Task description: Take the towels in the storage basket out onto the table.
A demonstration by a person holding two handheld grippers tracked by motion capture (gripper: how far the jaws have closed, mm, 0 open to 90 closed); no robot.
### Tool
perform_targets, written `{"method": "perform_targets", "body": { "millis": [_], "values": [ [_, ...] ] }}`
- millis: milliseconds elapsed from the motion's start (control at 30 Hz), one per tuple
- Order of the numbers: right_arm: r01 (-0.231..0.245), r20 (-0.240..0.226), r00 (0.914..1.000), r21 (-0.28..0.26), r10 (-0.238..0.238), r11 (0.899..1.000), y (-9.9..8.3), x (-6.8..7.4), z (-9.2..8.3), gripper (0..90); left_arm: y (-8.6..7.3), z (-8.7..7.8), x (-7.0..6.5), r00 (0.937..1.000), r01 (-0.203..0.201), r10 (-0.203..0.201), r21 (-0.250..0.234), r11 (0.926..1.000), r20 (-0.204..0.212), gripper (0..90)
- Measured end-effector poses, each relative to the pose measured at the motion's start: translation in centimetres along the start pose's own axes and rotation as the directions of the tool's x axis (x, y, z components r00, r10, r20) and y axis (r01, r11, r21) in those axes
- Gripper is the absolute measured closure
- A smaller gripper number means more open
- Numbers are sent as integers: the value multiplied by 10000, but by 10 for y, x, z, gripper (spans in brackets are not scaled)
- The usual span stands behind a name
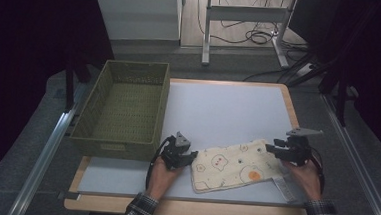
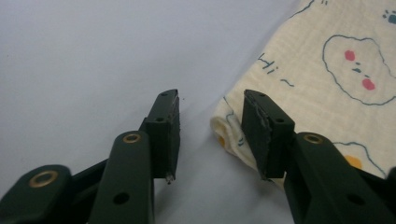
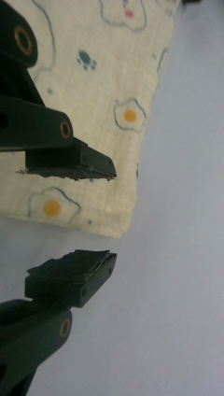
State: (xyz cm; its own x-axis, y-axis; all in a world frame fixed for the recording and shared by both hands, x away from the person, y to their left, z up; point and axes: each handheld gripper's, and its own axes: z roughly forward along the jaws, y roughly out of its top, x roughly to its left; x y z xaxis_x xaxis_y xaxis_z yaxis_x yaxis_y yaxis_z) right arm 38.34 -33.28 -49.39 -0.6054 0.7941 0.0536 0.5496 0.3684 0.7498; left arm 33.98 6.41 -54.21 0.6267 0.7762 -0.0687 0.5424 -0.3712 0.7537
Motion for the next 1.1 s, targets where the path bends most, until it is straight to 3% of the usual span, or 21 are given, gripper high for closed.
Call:
{"method": "perform_targets", "body": {
  "millis": [200,367,533,600,733,833,1000,1100],
  "values": [
    [743,62,9972,-62,-743,9972,-6,24,-14,470,0,1,2,9998,197,-197,7,9998,58,531],
    [1063,-676,9921,69,-1055,9943,-12,56,-11,430,0,1,2,9997,215,-215,17,9998,81,529],
    [1382,-1600,9781,232,-1328,9901,-17,89,2,434,-1,1,2,9995,296,-297,18,9996,103,529],
    [1590,-1904,9699,218,-1520,9870,-18,102,7,444,-1,1,3,9995,301,-301,-3,9995,128,529],
    [1988,-2702,9448,225,-1855,9798,-18,133,18,493,-1,1,3,9994,314,-314,31,9995,140,530],
    [2314,-3255,9216,230,-2116,9726,-17,157,25,516,-1,1,4,9995,279,-280,62,9996,136,530],
    [2789,-3936,8876,457,-2393,9592,-15,191,38,532,-1,1,4,9993,322,-322,8,9995,162,530],
    [2985,-4163,8730,436,-2542,9534,-14,206,44,547,-1,1,4,9994,301,-302,35,9995,168,530]
  ]
}}
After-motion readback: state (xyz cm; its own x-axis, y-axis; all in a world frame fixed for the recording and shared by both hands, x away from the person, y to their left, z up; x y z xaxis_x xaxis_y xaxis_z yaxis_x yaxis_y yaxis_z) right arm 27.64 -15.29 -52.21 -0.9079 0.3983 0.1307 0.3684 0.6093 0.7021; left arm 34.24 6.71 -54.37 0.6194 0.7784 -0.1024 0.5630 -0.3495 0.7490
